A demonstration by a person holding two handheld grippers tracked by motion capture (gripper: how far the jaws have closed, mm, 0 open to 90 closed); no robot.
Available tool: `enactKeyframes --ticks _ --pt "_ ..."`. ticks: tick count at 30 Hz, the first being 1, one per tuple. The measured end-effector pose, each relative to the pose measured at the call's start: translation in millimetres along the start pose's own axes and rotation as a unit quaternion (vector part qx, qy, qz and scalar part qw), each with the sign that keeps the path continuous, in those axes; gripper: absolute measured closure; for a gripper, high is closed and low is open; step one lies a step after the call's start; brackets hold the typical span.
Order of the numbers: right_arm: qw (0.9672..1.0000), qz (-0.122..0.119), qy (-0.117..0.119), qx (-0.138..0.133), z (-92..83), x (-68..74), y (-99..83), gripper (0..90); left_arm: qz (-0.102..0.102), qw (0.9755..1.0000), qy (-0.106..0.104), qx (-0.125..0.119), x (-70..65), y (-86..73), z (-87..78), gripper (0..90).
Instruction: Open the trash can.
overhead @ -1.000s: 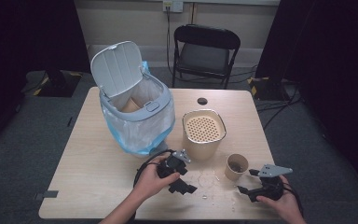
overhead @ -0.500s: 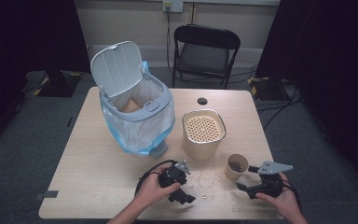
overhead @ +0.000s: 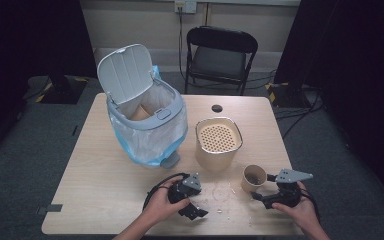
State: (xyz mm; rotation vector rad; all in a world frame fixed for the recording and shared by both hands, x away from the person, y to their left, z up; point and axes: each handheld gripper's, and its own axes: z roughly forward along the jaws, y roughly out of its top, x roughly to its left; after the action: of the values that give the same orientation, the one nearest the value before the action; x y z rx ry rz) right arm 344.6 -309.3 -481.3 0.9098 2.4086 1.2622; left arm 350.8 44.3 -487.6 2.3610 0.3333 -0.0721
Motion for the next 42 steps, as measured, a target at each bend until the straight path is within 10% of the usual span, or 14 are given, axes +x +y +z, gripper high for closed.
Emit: enactKeyframes --ticks 15,21,42 --pt "0.9996 -0.006 0.004 -0.026 11.5 1.2 14.0 19.3 0.072 0.9971 0.022 -0.011 -5.0 -9.3 2.7 14.7" --pt "0.9995 -0.011 0.002 -0.029 12.7 1.8 13.6 20.6 0.072 0.9962 0.022 -0.044 -4.4 -14.3 5.8 13.2" --pt "0.9988 -0.005 0.001 -0.049 15.4 0.0 9.7 24.5 0.076 0.9962 0.017 -0.039 -5.0 -13.8 6.3 10.3"
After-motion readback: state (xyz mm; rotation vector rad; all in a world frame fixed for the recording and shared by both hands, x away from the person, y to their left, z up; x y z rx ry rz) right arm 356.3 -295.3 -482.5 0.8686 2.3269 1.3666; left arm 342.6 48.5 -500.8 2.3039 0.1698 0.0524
